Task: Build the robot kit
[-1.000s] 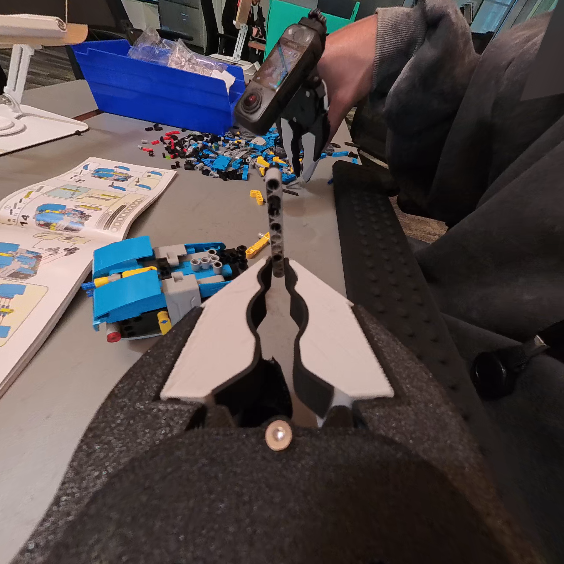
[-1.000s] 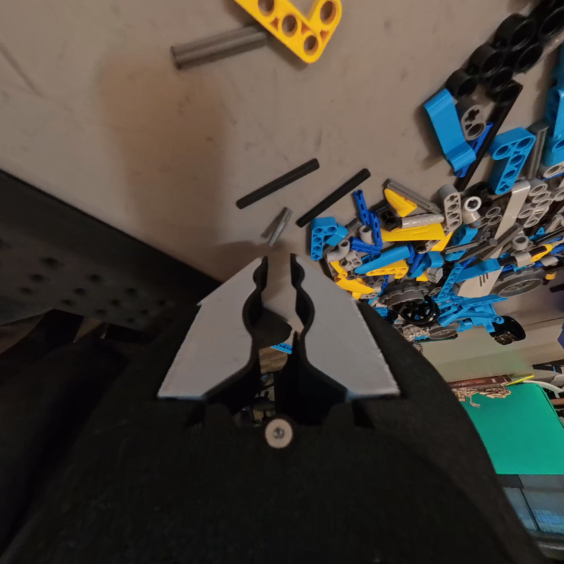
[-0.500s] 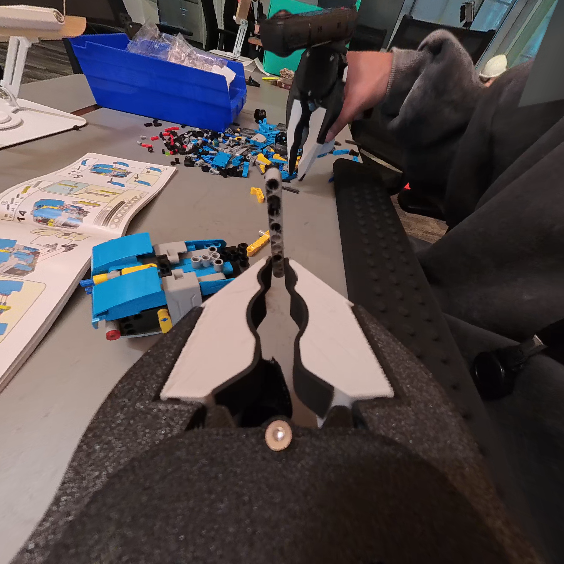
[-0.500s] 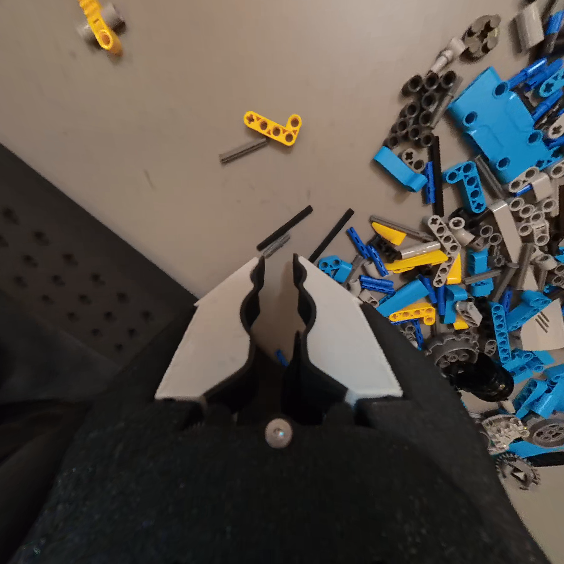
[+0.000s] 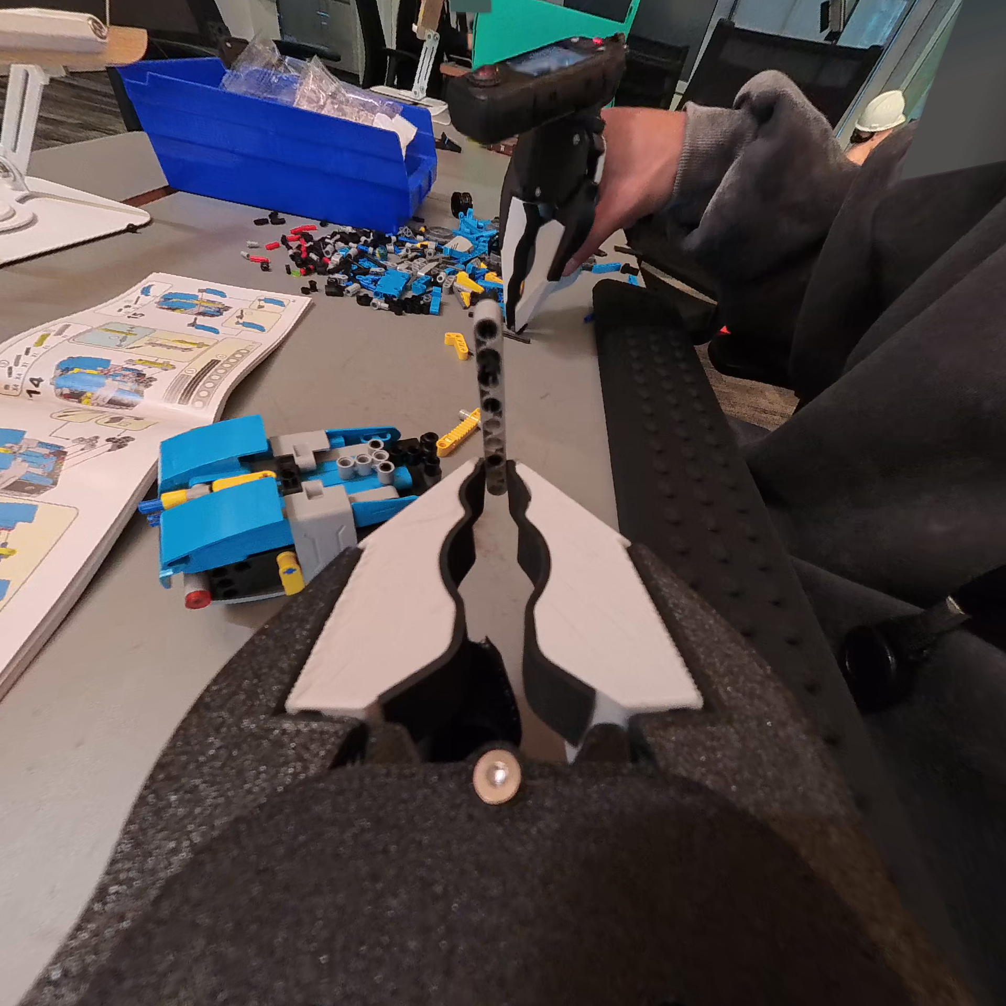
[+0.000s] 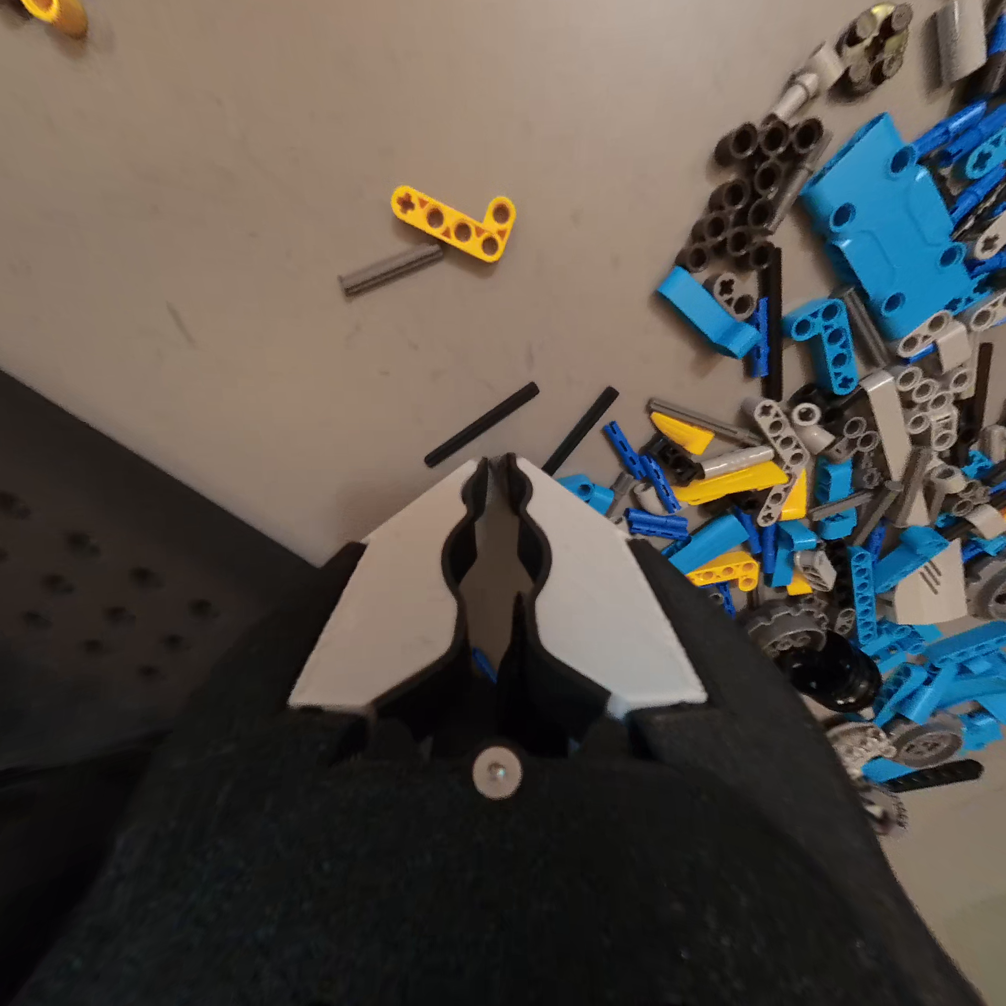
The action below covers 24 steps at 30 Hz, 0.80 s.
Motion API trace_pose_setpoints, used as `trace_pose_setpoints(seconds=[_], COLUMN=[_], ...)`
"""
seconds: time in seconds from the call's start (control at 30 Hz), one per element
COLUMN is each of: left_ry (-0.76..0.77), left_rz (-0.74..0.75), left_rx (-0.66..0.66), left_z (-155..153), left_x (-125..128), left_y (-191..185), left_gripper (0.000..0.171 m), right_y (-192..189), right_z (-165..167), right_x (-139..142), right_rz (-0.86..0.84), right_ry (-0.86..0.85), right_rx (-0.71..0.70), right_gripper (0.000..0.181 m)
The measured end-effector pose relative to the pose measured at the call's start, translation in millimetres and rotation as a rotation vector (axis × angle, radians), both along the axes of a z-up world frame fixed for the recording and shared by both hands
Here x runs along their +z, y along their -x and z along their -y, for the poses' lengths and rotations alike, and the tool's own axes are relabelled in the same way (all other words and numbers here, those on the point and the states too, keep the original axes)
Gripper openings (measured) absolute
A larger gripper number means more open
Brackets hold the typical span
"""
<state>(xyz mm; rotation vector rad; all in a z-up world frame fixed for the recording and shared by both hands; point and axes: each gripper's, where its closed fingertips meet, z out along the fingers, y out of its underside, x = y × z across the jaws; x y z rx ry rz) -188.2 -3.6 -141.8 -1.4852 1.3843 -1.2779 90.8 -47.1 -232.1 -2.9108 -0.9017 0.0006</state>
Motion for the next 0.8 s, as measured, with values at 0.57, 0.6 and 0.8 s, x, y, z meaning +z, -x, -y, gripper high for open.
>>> trace_pose_setpoints(seconds=[0.57,0.6,0.8], left_ry=[0.000,0.001,-0.006], left_rz=[-0.008,-0.008,-0.013], left_rx=[-0.003,-0.005,-0.018], left_z=[0.3,0.7,4.8], left_x=[-1.9,-1.9,-3.0], left_y=[-0.7,-0.6,-1.8], left_gripper=[0.007,0.007,0.007], right_y=[-12.6,-12.8,-9.5], right_z=[13.2,12.0,14.4], right_x=[4.6,3.3,-0.9], right_rz=[0.095,0.093,0.081], right_ry=[0.023,0.028,0.111], right_rx=[0.166,0.162,0.182], right_gripper=[0.013,0.013,0.005])
